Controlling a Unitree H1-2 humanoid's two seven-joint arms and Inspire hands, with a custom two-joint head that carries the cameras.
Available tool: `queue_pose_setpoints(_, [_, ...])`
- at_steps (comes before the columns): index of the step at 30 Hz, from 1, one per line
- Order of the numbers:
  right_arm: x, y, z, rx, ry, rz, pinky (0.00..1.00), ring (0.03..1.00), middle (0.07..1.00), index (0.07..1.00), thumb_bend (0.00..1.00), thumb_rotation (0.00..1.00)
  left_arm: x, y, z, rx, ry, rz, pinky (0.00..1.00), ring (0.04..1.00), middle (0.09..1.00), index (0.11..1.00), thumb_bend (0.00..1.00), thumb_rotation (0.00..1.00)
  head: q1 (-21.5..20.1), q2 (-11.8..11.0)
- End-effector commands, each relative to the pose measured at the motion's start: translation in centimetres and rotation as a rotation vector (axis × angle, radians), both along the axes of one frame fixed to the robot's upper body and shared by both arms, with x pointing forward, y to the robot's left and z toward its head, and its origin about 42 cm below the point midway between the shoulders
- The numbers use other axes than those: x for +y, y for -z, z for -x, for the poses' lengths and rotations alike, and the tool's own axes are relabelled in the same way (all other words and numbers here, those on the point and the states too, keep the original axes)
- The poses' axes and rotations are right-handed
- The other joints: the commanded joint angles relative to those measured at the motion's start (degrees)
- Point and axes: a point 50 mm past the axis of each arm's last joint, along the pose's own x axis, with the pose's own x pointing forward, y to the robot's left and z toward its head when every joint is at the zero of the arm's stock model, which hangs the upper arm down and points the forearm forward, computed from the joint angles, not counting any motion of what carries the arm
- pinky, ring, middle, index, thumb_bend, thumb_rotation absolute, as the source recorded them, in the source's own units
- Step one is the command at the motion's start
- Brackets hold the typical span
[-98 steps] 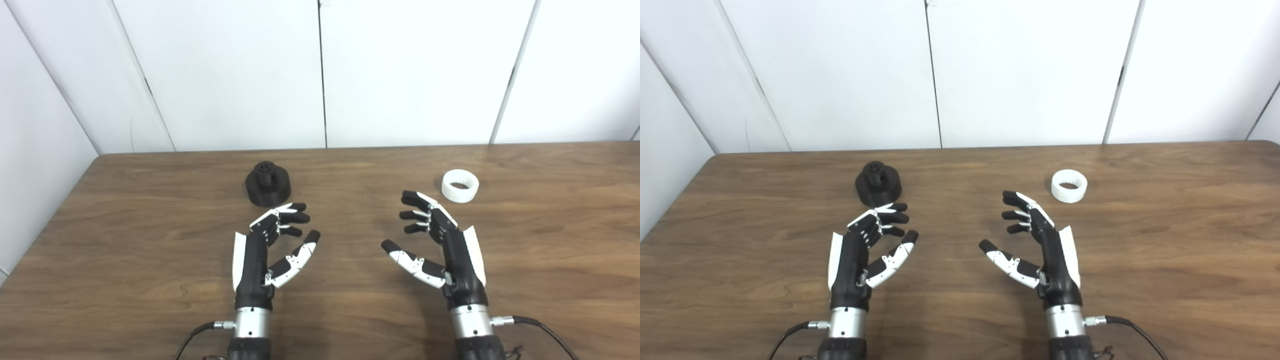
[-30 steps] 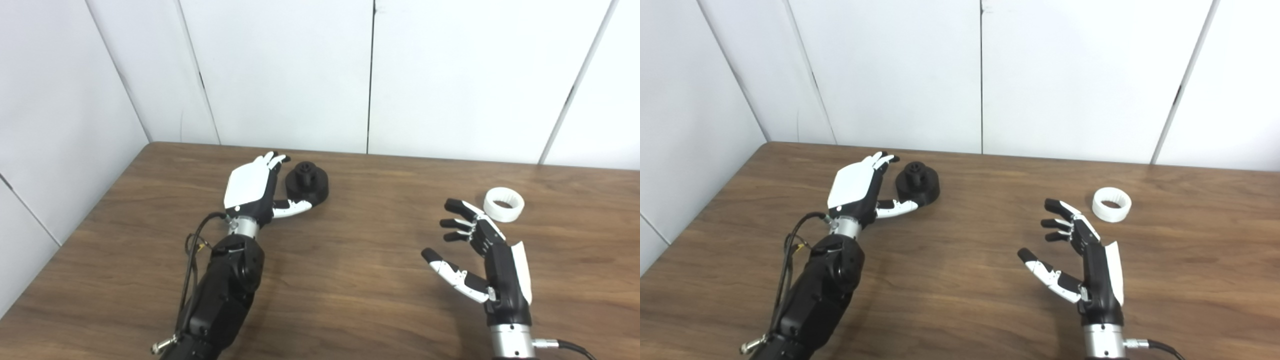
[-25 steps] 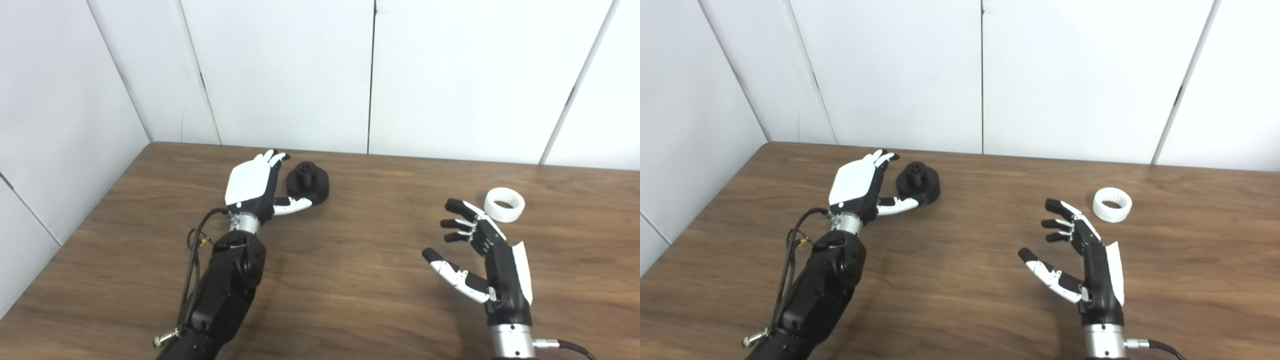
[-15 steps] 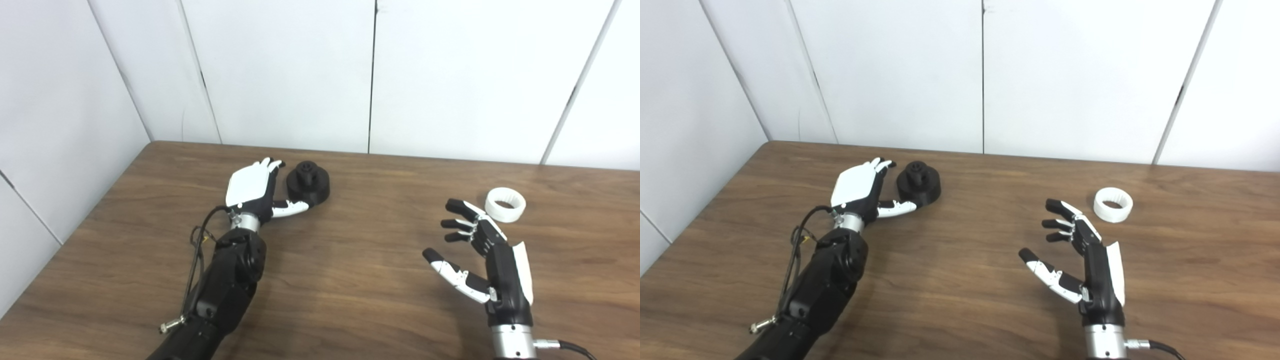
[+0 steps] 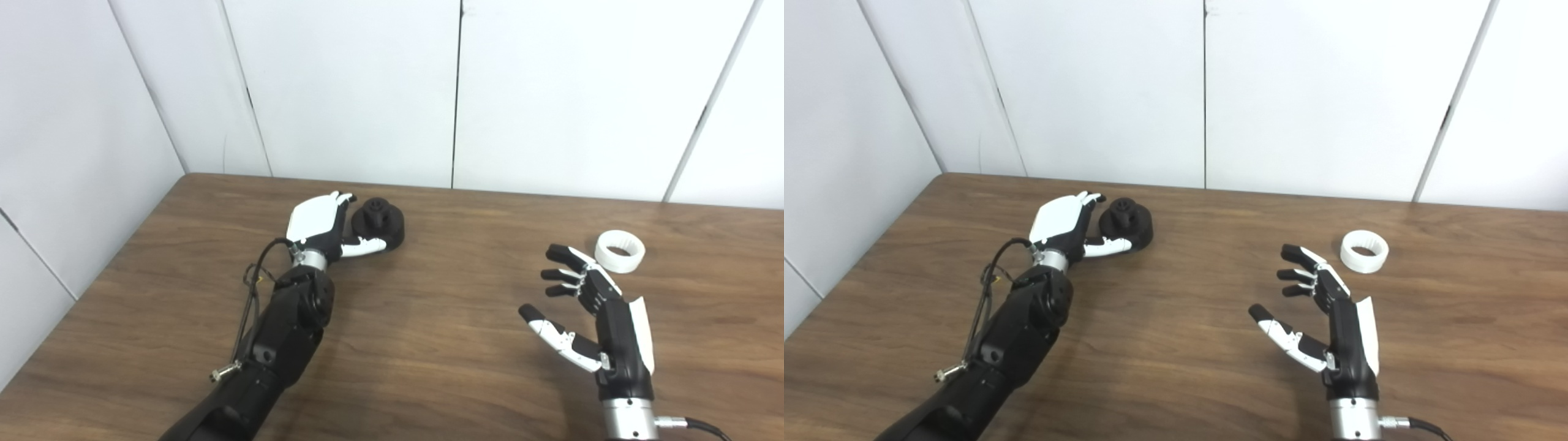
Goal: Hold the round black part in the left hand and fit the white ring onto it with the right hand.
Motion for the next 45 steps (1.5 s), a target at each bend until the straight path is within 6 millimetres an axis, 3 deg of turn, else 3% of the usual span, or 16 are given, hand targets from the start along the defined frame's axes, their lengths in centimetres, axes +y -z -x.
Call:
queue_pose_setpoints(1, [-1.6,2.1,1.0,0.058,0.023,0.035,0.57,0.674,0.772,0.765,0.67,0.19,-0.3,-3.4,-2.0,-0.114,0.026,-0.021,0.83,0.944,0.964,0.875,0.87,0.66,0.0,0.03])
queue_pose_setpoints(34, [-1.2,1.6,1.4,0.07,0.049,0.036,0.57,0.675,0.772,0.762,0.68,0.19,-2.0,-2.3,-3.5,-0.071,0.064,0.011,0.85,0.954,0.959,0.859,0.85,0.63,-1.65,0.55])
queue_pose_setpoints(37, [-1.2,1.6,1.3,0.07,0.05,0.038,0.57,0.67,0.766,0.76,0.67,0.19,-2.1,-2.1,-3.6,-0.1,0.07,0.054,0.84,0.942,0.944,0.819,0.84,0.55,-1.57,0.58])
queue_pose_setpoints(39, [-1.3,1.6,1.3,0.071,0.049,0.036,0.57,0.671,0.767,0.76,0.68,0.18,-2.2,-1.9,-3.6,-0.126,0.073,0.105,0.81,0.918,0.92,0.746,0.82,0.41,-1.56,0.6])
queue_pose_setpoints(41, [-1.3,1.6,1.3,0.072,0.052,0.038,0.57,0.67,0.768,0.759,0.68,0.18,-2.3,-1.7,-3.5,-0.153,0.079,0.137,0.78,0.901,0.906,0.706,0.8,0.34,-1.54,0.61])
queue_pose_setpoints(45, [-1.3,1.6,1.3,0.071,0.05,0.037,0.57,0.671,0.77,0.762,0.67,0.18,-2.3,-1.2,-3.5,-0.183,0.082,0.162,0.78,0.886,0.893,0.655,0.77,0.29,-1.44,0.68])
